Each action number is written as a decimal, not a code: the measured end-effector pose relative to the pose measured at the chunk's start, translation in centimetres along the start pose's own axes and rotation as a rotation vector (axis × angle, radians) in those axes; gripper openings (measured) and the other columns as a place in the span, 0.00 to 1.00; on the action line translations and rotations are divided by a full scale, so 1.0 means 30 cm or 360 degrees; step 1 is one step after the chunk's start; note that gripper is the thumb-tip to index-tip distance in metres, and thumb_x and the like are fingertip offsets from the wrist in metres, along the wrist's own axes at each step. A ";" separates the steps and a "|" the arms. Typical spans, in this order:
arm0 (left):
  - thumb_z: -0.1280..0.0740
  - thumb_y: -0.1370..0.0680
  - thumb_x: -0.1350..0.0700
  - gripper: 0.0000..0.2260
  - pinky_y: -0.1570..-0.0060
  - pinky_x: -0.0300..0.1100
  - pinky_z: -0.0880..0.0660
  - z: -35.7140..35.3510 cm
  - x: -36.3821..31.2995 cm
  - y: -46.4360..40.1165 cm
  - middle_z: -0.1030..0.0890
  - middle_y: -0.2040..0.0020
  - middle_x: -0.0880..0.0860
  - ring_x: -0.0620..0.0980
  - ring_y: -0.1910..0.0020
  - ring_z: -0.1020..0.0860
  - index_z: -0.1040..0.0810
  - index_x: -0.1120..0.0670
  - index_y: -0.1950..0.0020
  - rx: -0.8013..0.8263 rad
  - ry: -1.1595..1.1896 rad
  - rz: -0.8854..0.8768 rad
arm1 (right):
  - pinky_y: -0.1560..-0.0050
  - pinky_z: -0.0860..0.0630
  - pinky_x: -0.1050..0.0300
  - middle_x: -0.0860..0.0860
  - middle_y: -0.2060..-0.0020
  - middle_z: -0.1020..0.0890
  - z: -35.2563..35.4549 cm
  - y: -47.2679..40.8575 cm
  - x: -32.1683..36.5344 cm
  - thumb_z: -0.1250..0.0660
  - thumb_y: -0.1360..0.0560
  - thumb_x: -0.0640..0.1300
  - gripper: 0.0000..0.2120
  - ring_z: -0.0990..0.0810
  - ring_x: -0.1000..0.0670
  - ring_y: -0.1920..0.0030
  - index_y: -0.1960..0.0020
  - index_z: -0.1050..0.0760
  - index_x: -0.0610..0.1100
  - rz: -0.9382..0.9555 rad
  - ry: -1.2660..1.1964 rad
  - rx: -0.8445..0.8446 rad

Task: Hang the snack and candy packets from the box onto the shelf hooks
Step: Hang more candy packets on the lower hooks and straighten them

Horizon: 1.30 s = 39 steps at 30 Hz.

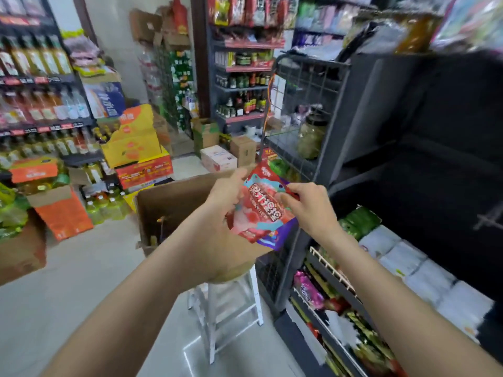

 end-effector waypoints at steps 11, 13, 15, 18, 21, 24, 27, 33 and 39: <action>0.30 0.25 0.53 0.07 0.68 0.31 0.27 -0.611 0.033 0.500 0.19 0.72 0.44 0.37 0.71 0.22 0.20 0.56 0.60 0.0686 -0.0349 -0.0841 | 0.67 0.29 0.58 0.44 0.68 0.20 0.490 0.626 -0.309 0.33 0.24 0.46 0.14 0.23 0.55 0.68 0.59 0.23 0.34 -0.0622 -0.0585 -0.0293; 0.31 0.25 0.52 0.06 0.67 0.34 0.24 -0.669 0.062 0.563 0.17 0.66 0.46 0.42 0.66 0.18 0.20 0.54 0.58 0.0720 -0.0220 -0.0717 | 0.63 0.22 0.58 0.51 0.62 0.18 0.540 0.717 -0.332 0.38 0.21 0.46 0.11 0.20 0.58 0.64 0.49 0.23 0.39 -0.0702 -0.0936 -0.0298; 0.31 0.24 0.51 0.06 0.63 0.37 0.20 -0.768 0.101 0.673 0.16 0.60 0.49 0.45 0.61 0.17 0.19 0.52 0.55 0.0750 -0.0184 -0.0667 | 0.62 0.20 0.59 0.52 0.58 0.18 0.620 0.855 -0.378 0.39 0.20 0.46 0.10 0.19 0.58 0.60 0.43 0.24 0.44 -0.0764 -0.1115 -0.0317; 0.30 0.25 0.52 0.08 0.53 0.49 0.19 -0.921 0.171 0.829 0.15 0.55 0.55 0.52 0.56 0.16 0.18 0.56 0.52 0.0798 -0.0106 -0.0632 | 0.58 0.19 0.57 0.48 0.55 0.17 0.727 1.054 -0.468 0.37 0.21 0.43 0.06 0.18 0.54 0.58 0.49 0.22 0.46 -0.0866 -0.1144 -0.0358; 0.30 0.25 0.53 0.10 0.50 0.54 0.21 -1.051 0.232 0.979 0.16 0.56 0.57 0.54 0.55 0.17 0.18 0.60 0.55 0.0778 -0.0129 -0.0643 | 0.52 0.20 0.51 0.41 0.54 0.16 0.831 1.219 -0.544 0.33 0.24 0.40 0.06 0.18 0.48 0.57 0.49 0.20 0.39 -0.1020 -0.1042 -0.0408; 0.30 0.26 0.50 0.11 0.52 0.53 0.21 -1.155 0.255 1.087 0.16 0.57 0.56 0.52 0.56 0.17 0.19 0.58 0.58 0.0788 -0.0186 -0.0706 | 0.54 0.19 0.51 0.42 0.58 0.16 0.926 1.340 -0.590 0.29 0.27 0.39 0.04 0.17 0.49 0.61 0.55 0.21 0.38 -0.1087 -0.0979 -0.0505; 0.30 0.25 0.48 0.17 0.59 0.48 0.23 -1.232 0.258 1.152 0.17 0.57 0.61 0.53 0.58 0.18 0.21 0.64 0.57 0.0725 -0.0266 -0.0795 | 0.63 0.21 0.56 0.46 0.65 0.18 0.999 1.436 -0.635 0.28 0.27 0.40 0.10 0.19 0.53 0.67 0.64 0.27 0.42 -0.1109 -0.0972 -0.0686; 0.32 0.25 0.46 0.20 0.61 0.52 0.27 -1.280 0.278 1.186 0.21 0.62 0.60 0.57 0.62 0.23 0.22 0.64 0.60 0.0299 -0.0281 -0.0802 | 0.76 0.28 0.67 0.56 0.75 0.20 1.119 1.593 -0.711 0.31 0.25 0.41 0.11 0.22 0.60 0.74 0.63 0.29 0.46 -0.1163 -0.1066 -0.0942; 0.32 0.24 0.50 0.13 0.56 0.49 0.22 -1.358 0.273 1.296 0.17 0.59 0.57 0.53 0.58 0.19 0.20 0.60 0.58 0.0505 -0.0192 -0.0791 | 0.60 0.22 0.54 0.49 0.48 0.19 1.166 1.663 -0.739 0.33 0.25 0.35 0.10 0.19 0.49 0.54 0.55 0.23 0.50 -0.1057 -0.0669 -0.0941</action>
Point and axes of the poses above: each hand's wrist, its own y-axis away from the middle knuckle, its own z-axis out of the back of the hand, x = y × z, the point moved 3 cm from there along -y, towards the middle knuckle
